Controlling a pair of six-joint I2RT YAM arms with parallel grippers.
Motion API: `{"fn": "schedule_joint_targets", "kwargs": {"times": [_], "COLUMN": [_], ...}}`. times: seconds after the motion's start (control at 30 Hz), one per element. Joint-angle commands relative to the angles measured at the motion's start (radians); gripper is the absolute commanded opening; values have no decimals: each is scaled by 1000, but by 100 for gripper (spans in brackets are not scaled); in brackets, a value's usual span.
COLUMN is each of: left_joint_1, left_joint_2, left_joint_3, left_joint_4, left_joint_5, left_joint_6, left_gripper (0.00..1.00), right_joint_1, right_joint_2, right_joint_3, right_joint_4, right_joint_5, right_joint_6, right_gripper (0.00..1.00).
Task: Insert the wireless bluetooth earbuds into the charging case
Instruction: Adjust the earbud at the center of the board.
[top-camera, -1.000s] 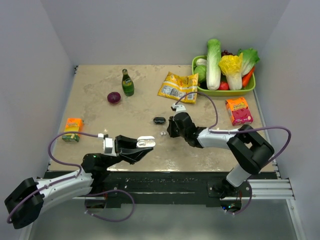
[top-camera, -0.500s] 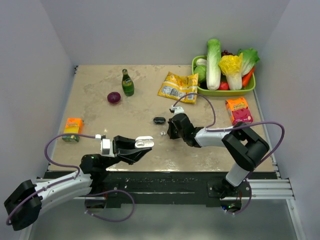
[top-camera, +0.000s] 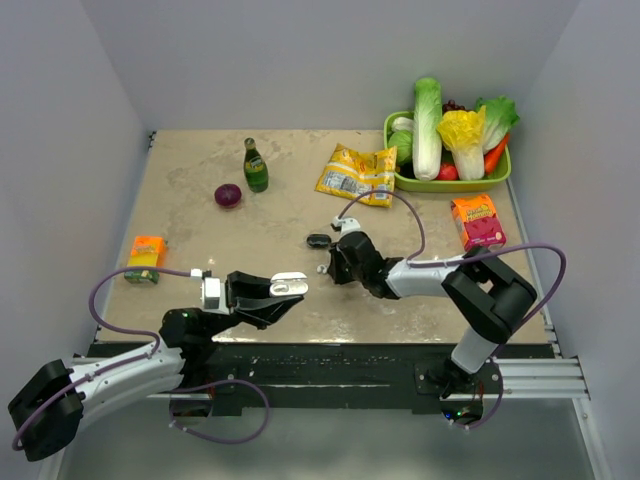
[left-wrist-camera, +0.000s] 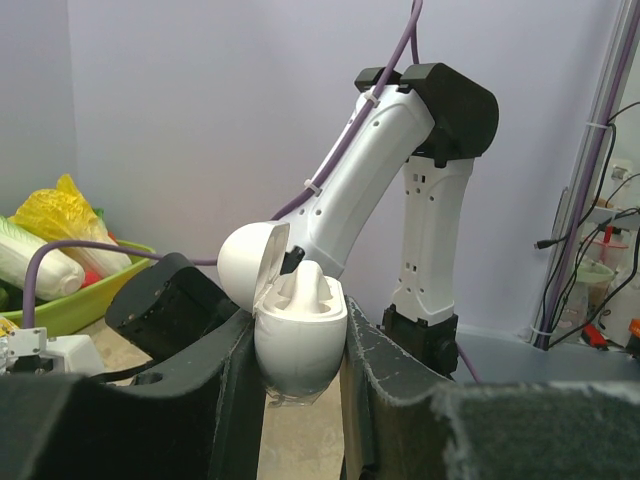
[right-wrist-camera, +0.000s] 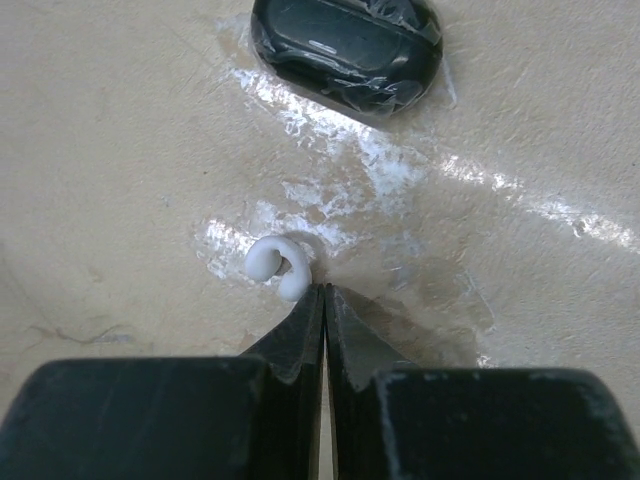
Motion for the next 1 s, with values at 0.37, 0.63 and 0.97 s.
{"fn": "schedule_joint_targets", "kwargs": {"times": [0.37, 0.63, 0.97], "left_joint_1": [6, 6, 6], "left_joint_2": [0, -1, -12], "left_joint_3": [-196, -195, -202], "left_joint_4": [66, 68, 66], "left_joint_5": [-9, -8, -17], "left_joint_6": [6, 6, 8], "left_gripper": [0, 0, 0], "right_joint_1": [52, 52, 143], "right_joint_2": [-51, -114, -125], "right_joint_3": [-9, -12, 98], "right_joint_4": [-14, -50, -159], "right_joint_5": [5, 61, -110], "right_joint_6": [21, 12, -229], "right_gripper": [4, 19, 35]}}
